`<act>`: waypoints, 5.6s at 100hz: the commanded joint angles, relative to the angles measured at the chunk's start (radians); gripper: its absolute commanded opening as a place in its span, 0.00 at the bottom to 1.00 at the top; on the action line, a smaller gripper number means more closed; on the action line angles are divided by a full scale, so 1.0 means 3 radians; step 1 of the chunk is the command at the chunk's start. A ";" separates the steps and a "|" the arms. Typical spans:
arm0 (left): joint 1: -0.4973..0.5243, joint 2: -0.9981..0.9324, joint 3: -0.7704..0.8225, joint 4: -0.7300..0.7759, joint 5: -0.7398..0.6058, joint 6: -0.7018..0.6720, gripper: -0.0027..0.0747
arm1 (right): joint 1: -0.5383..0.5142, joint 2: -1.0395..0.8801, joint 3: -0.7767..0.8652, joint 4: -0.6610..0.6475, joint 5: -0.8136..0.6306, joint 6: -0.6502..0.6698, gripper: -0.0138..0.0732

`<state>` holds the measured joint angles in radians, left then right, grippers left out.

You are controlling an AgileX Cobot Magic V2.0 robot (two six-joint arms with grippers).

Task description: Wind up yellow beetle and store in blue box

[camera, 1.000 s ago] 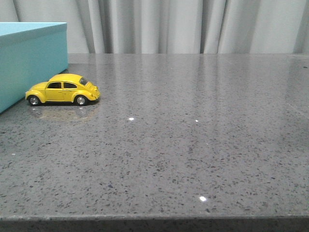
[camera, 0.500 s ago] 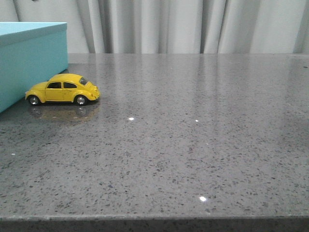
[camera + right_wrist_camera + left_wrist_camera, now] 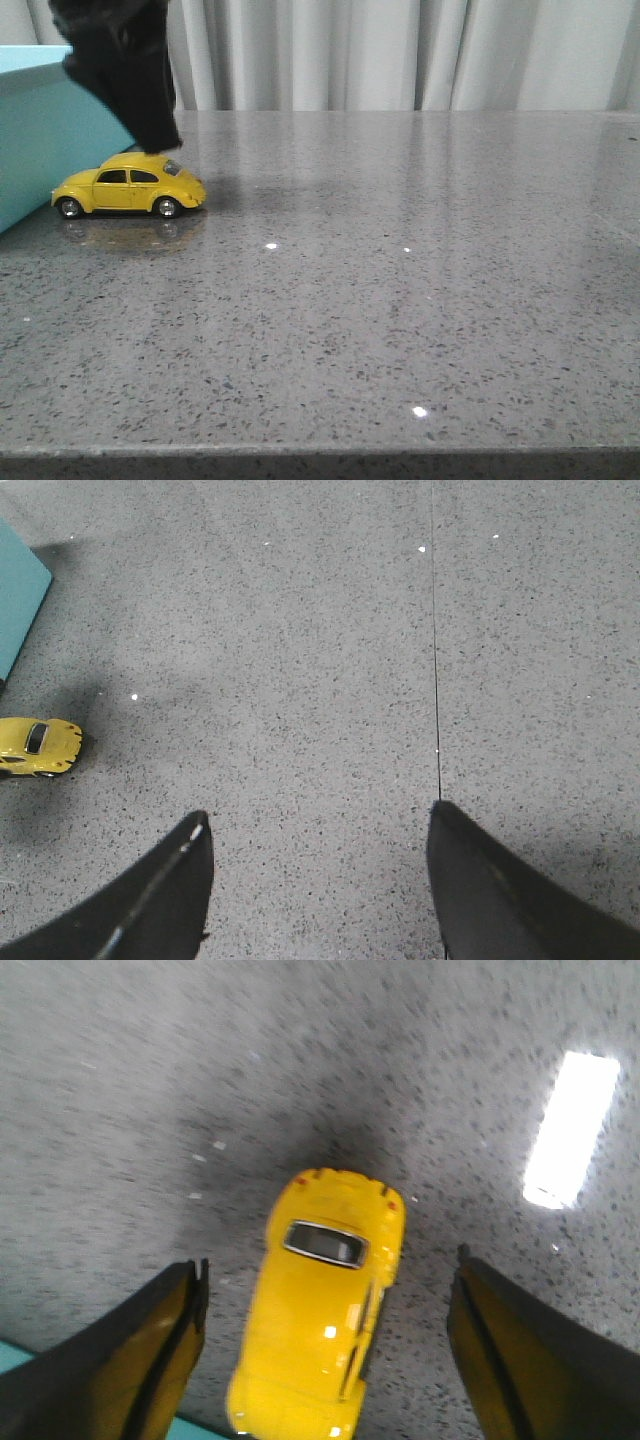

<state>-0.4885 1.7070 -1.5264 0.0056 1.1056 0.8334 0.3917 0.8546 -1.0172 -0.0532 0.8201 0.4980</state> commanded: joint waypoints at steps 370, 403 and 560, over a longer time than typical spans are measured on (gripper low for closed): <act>0.1630 -0.0520 -0.0098 -0.0210 -0.1232 -0.2697 0.55 | 0.0003 -0.0100 -0.0078 -0.0064 -0.0265 -0.0412 0.70; 0.1622 -0.1555 0.0589 -0.0213 -0.1771 -0.2545 0.21 | 0.0003 -0.0357 0.0139 -0.0656 -0.0725 -0.0518 0.67; 0.1622 -0.4768 0.3814 -0.0293 -0.2758 -0.2537 0.01 | 0.0003 -0.1976 0.2202 -0.0639 -0.2628 -0.0489 0.08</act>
<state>-0.0042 0.2707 -0.3549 -0.0693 0.3558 0.0729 0.3917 0.2532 -0.3322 -0.2319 0.1146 0.3559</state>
